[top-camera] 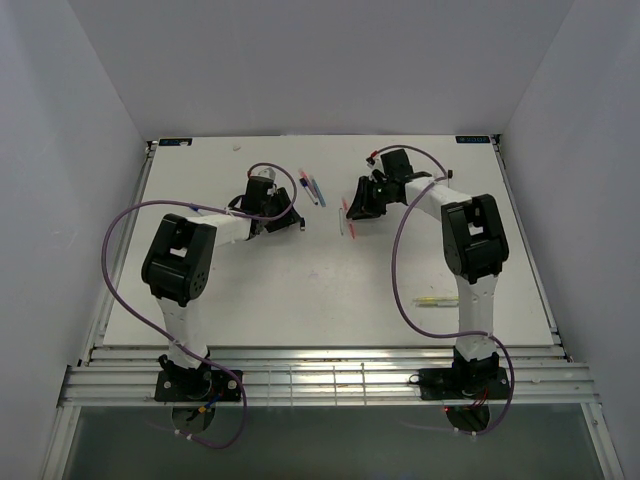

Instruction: Open the pen caps

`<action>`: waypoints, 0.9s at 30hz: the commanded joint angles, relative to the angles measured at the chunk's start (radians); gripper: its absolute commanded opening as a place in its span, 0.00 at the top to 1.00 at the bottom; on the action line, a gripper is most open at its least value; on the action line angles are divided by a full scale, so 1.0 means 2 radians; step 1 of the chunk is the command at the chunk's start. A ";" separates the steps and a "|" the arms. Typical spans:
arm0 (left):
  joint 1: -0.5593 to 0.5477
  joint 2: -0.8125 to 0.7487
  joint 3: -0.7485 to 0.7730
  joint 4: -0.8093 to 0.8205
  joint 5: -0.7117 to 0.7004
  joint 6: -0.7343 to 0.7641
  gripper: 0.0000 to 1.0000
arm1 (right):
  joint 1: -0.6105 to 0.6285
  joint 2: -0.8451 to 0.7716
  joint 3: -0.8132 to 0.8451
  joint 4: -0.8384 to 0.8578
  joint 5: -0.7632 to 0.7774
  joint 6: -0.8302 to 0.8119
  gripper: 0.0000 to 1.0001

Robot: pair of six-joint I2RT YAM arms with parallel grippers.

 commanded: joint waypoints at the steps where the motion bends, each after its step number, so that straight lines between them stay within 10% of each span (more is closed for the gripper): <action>1: 0.006 -0.026 -0.012 -0.032 -0.016 0.009 0.43 | -0.002 -0.045 -0.009 0.012 0.009 -0.009 0.67; 27: 0.172 0.017 0.231 -0.298 -0.269 -0.024 0.41 | 0.015 -0.125 -0.171 0.127 -0.026 -0.013 0.64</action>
